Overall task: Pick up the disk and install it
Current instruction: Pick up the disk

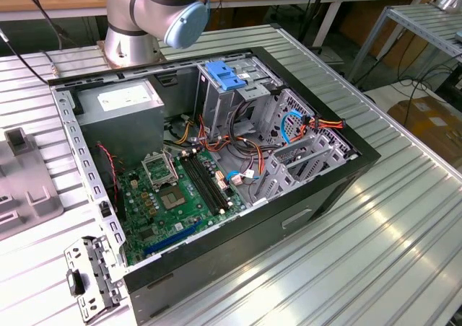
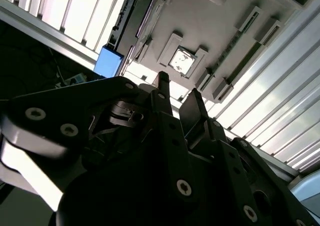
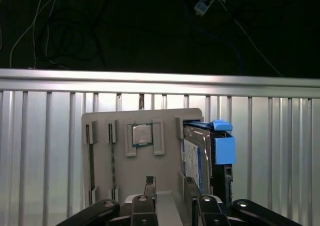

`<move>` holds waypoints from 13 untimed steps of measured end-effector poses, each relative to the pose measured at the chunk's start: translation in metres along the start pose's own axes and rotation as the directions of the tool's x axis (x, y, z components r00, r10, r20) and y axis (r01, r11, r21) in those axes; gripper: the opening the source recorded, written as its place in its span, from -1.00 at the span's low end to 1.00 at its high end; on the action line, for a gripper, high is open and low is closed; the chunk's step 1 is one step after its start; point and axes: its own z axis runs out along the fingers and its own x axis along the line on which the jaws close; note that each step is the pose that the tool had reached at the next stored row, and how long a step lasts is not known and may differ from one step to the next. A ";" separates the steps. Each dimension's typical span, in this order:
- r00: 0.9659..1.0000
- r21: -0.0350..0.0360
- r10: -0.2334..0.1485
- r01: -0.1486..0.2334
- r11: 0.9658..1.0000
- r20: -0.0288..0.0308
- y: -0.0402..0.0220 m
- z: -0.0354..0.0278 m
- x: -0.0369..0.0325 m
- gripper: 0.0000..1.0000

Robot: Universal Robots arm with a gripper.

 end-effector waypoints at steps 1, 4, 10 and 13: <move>1.000 0.000 0.000 0.000 1.000 0.001 0.0002 0.0003 -0.0006 -0.28; 1.000 0.000 0.000 0.000 1.000 0.006 0.0010 0.0011 -0.0024 -0.28; 1.000 0.000 0.000 0.000 1.000 0.012 0.0026 0.0030 -0.0029 -0.28; 1.000 0.000 0.000 0.000 1.000 0.012 0.0031 0.0037 -0.0036 -0.28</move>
